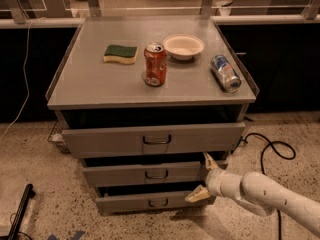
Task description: Open middle drawer
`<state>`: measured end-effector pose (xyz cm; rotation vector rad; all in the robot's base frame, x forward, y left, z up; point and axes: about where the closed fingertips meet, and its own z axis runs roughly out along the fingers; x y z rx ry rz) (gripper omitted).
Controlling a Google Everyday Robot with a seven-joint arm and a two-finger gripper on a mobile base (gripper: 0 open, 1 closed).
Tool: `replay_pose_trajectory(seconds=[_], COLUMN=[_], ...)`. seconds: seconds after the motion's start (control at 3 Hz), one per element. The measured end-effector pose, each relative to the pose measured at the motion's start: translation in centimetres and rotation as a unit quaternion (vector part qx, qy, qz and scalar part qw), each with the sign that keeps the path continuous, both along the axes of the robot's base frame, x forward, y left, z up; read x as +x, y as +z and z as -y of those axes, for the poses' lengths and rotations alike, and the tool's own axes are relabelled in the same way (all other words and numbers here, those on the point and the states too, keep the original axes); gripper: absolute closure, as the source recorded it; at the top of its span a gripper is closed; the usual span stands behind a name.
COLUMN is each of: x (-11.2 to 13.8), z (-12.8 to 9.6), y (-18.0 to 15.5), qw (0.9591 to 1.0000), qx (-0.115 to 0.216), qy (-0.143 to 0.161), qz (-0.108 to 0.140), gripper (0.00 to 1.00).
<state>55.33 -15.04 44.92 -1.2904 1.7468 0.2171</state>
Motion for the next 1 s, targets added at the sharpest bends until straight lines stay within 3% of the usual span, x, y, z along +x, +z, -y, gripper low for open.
replay_pose_trajectory(seconds=[0.33,1.0], x=[1.5,4.5], z=[-0.3,-1.6], y=[0.2,-3.1], qw=[1.0,0.9994], qx=[-0.005,-0.023], qy=[0.0,0.005], qz=[0.005,-0.025], gripper=[0.0,0.0])
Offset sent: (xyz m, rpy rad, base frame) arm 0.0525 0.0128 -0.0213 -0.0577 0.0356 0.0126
